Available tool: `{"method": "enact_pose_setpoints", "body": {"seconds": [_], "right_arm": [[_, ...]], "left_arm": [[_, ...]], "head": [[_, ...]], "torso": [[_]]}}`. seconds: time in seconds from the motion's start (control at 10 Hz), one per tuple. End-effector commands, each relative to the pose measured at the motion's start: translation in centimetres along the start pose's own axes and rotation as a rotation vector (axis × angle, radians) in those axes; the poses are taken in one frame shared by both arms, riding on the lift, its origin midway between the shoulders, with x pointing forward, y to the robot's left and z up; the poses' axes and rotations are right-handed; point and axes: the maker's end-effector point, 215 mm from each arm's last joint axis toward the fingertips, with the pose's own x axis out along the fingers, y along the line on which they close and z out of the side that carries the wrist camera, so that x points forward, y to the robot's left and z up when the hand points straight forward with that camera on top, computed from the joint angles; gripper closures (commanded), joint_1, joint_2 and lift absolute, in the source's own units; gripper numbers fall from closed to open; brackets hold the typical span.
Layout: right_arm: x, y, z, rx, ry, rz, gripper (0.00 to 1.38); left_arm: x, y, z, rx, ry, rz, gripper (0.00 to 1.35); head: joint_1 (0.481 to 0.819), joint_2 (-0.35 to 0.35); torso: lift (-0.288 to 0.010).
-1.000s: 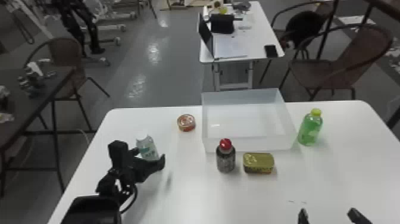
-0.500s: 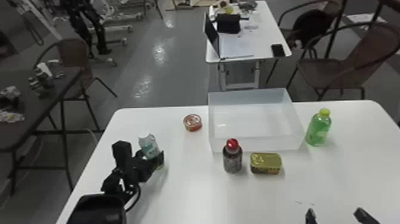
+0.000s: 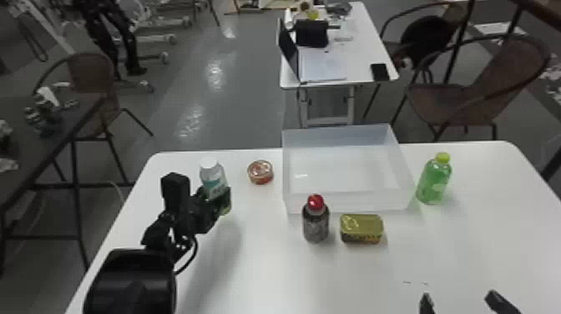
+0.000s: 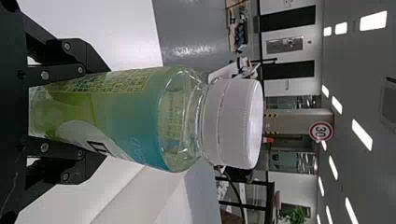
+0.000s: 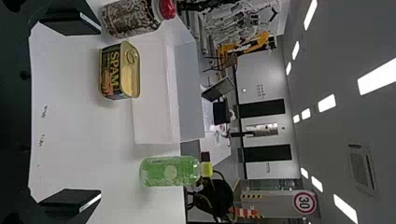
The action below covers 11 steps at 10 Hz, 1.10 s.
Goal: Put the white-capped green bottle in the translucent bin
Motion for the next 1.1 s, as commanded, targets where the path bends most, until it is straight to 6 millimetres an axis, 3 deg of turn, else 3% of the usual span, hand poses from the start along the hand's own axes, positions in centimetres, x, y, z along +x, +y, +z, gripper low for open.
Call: {"method": "enact_pose_setpoints", "body": {"seconds": [0.0, 0.2, 0.3, 0.5, 0.7, 0.8, 1.0], "right_arm": [[0.0, 0.0, -0.2, 0.002, 0.006, -0.001, 0.07], [0.5, 0.3, -0.2, 0.002, 0.003, 0.009, 0.07], [0.9, 0.5, -0.3, -0.002, 0.007, 0.021, 0.07], [1.4, 0.7, -0.4, -0.006, 0.011, 0.036, 0.07], [1.8, 0.9, -0.7, -0.008, 0.016, 0.046, 0.07], [2.2, 1.0, -0.6, -0.012, 0.016, 0.056, 0.07], [3.4, 1.4, -0.8, -0.020, 0.021, 0.082, 0.07]], "left_arm": [[1.2, -3.6, 5.5, 0.098, -0.015, -0.070, 0.90], [3.3, -9.6, 9.9, 0.160, -0.042, -0.206, 0.90], [4.4, -12.1, 10.7, 0.186, -0.033, -0.251, 0.90], [6.6, -17.7, 10.7, 0.268, -0.009, -0.391, 0.90], [8.7, -21.7, 9.4, 0.399, 0.052, -0.501, 0.90], [9.6, -22.6, 8.9, 0.491, 0.088, -0.541, 0.90], [11.2, -21.7, 9.2, 0.713, 0.141, -0.530, 0.90]], "head": [[0.695, 0.133], [0.695, 0.081], [0.695, 0.041], [0.695, -0.029], [0.695, -0.094], [0.695, -0.105], [0.695, -0.131]], "torso": [[-0.028], [-0.028], [-0.028], [-0.028], [-0.028], [-0.028], [-0.028]]}}
